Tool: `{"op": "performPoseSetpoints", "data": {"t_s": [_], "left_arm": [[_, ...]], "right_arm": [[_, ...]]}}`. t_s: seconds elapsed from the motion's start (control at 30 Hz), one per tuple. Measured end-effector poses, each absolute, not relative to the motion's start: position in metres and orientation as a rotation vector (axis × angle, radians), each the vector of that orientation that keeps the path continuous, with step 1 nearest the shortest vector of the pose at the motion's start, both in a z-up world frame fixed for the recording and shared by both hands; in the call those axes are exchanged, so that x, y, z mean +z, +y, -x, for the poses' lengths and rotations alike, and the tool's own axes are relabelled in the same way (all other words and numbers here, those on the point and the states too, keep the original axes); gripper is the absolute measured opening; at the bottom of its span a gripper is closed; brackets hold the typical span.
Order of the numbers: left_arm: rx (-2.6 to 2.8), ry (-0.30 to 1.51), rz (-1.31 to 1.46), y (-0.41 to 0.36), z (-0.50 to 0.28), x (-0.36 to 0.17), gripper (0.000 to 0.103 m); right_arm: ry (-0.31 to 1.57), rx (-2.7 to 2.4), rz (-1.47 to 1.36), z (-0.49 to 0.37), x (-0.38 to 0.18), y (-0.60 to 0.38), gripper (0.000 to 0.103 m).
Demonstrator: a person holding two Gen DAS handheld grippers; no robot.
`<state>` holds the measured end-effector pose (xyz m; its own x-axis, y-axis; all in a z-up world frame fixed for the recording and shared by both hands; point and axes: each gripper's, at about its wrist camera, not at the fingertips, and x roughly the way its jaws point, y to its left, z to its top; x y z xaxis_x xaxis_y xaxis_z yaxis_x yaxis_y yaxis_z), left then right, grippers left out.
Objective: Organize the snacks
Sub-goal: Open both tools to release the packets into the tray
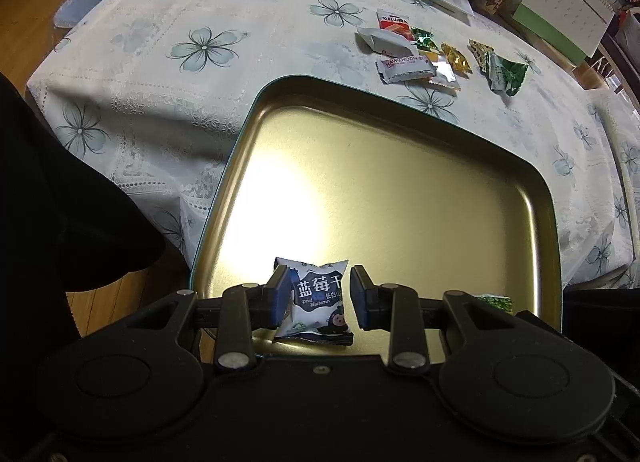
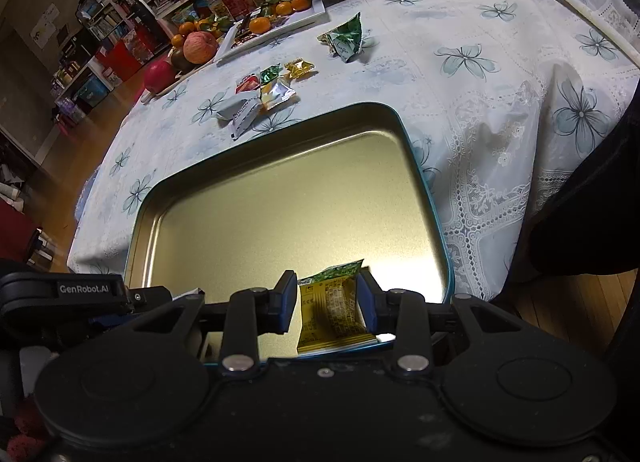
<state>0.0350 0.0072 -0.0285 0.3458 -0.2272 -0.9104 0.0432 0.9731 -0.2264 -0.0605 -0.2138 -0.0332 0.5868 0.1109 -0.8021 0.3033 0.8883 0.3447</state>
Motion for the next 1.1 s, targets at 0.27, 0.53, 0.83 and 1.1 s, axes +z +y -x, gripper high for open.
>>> {"op": "performPoseSetpoints", "data": {"t_s": [0.27, 0.53, 0.83, 1.1], "left_arm": [[-0.166, 1.186, 0.136, 0.003, -0.029, -0.023, 0.041], [-0.173, 1.205, 0.141, 0.002, -0.030, -0.025, 0.041], [-0.145, 1.201, 0.147, 0.002, -0.033, -0.025, 0.041], [-0.130, 1.200, 0.125, 0.000, -0.040, -0.019, 0.041]], "right_arm": [[0.956, -0.113, -0.465, 0.062, -0.032, -0.210, 0.037], [0.988, -0.108, -0.437, 0.058, -0.035, -0.205, 0.037], [1.024, -0.104, -0.438, 0.053, -0.039, -0.202, 0.037], [1.059, -0.085, -0.445, 0.042, -0.036, -0.205, 0.037]]}}
